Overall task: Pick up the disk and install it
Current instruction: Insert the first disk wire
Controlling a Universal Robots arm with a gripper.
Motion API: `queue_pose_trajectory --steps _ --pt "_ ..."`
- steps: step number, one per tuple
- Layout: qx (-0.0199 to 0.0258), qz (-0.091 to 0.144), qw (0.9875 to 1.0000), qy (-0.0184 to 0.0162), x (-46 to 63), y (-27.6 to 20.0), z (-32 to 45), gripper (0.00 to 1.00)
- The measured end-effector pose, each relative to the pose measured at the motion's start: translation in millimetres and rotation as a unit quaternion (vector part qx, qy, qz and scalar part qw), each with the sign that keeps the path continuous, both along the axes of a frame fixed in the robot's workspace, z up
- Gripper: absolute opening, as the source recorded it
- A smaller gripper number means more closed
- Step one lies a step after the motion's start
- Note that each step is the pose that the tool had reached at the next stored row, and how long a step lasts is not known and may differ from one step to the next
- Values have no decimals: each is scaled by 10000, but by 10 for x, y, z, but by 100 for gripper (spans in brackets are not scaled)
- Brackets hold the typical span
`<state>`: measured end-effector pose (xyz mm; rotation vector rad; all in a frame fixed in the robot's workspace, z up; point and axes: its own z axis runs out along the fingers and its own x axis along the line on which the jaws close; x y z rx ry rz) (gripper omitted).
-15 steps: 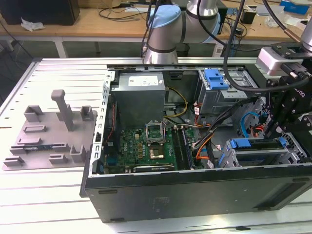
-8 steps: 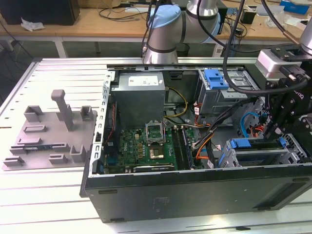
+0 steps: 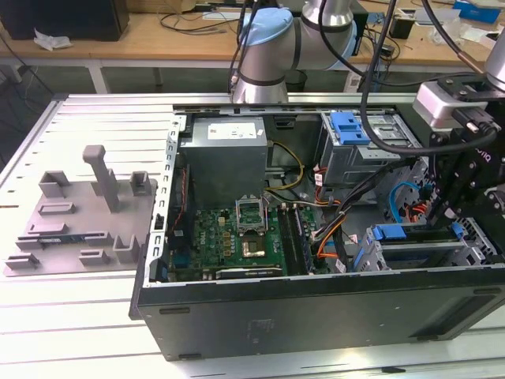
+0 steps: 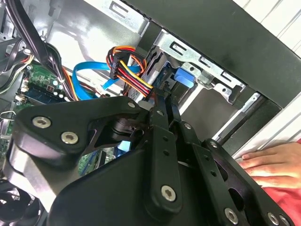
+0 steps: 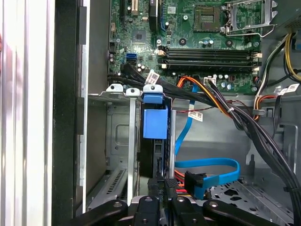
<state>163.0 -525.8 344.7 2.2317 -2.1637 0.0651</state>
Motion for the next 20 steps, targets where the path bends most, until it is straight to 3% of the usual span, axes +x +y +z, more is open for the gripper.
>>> queue_pose_trajectory --steps 20 --pt "3 0 10000 0 4 0 -70 17"
